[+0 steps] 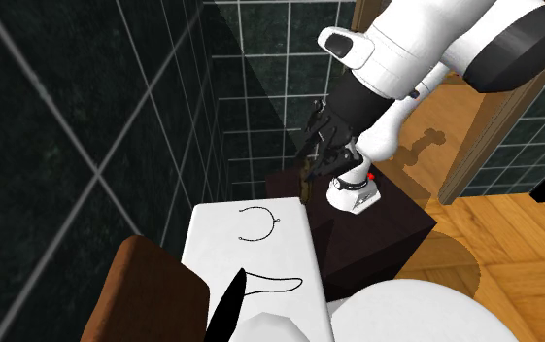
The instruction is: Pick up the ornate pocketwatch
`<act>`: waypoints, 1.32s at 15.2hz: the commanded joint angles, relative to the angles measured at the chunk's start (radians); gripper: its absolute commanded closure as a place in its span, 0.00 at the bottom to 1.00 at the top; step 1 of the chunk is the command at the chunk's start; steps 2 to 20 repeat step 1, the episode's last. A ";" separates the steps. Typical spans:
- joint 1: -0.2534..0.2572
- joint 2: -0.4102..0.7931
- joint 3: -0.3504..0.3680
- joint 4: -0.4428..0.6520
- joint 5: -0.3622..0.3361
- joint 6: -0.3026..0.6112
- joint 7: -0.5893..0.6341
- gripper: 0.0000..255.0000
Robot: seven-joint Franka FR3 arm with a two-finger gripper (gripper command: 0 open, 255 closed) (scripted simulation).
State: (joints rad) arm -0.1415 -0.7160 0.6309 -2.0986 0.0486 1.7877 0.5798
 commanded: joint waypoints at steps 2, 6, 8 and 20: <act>-0.001 0.002 -0.001 0.011 -0.001 -0.009 -0.001 1.00; -0.001 0.002 -0.001 0.011 -0.001 -0.009 -0.001 1.00; -0.001 0.002 -0.001 0.011 -0.001 -0.009 -0.001 1.00; -0.001 0.002 -0.001 0.011 -0.001 -0.009 -0.001 1.00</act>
